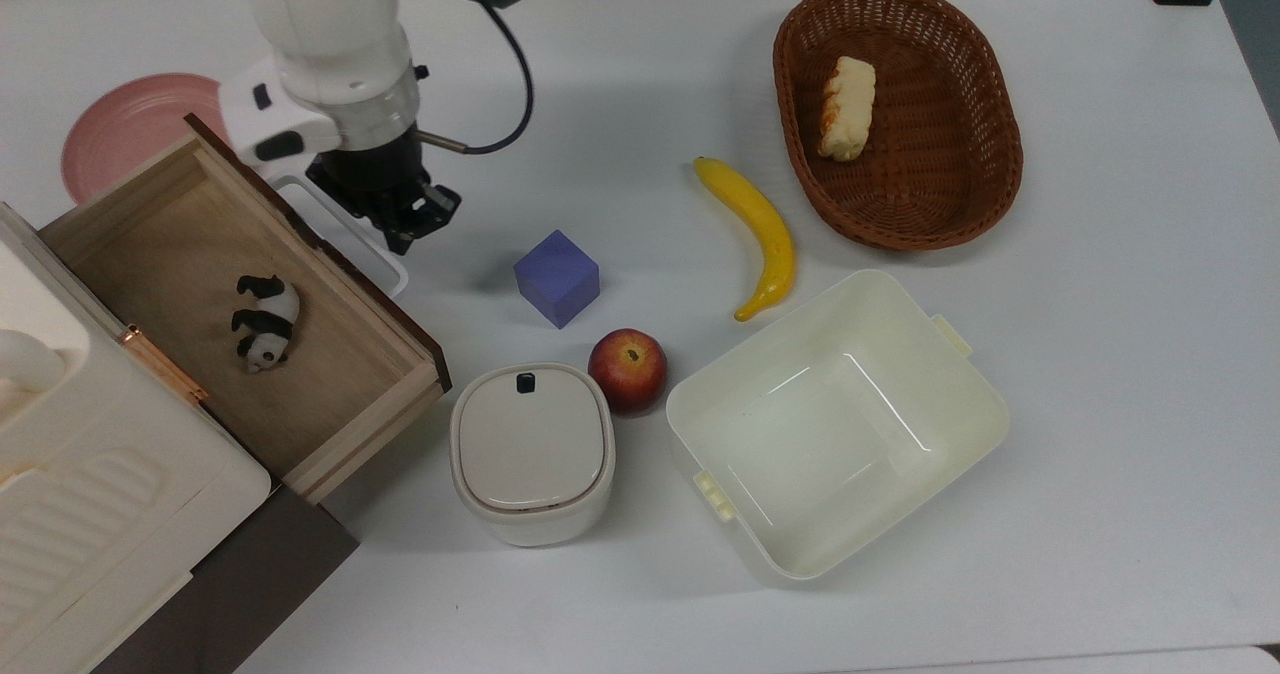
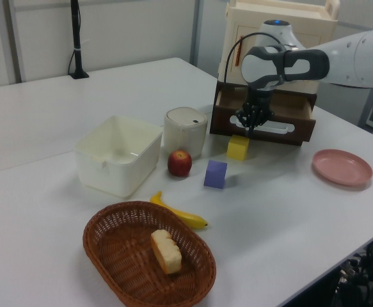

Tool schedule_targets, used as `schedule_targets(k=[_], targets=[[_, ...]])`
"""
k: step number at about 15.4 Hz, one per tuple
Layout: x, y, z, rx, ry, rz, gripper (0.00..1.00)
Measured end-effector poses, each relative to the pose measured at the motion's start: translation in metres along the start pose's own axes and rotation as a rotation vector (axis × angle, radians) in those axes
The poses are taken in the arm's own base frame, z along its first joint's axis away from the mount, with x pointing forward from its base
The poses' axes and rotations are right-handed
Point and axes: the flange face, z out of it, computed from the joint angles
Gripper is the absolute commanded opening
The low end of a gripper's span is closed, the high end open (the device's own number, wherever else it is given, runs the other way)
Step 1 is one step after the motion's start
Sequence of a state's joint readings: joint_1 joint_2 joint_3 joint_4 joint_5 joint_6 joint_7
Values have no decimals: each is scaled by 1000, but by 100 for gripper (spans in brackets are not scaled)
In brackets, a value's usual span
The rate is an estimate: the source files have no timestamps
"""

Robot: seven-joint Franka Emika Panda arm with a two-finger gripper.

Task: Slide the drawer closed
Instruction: 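Move the gripper down against the drawer front panel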

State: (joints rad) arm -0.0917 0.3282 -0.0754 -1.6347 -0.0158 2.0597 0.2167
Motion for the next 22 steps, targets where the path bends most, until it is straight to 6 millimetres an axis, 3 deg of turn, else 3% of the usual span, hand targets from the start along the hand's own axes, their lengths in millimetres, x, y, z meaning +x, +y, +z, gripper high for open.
schedule_targets(k=[7, 22], targets=[[3, 8, -1, 2, 13, 211, 0], [8, 13, 0, 28, 38, 338, 0]])
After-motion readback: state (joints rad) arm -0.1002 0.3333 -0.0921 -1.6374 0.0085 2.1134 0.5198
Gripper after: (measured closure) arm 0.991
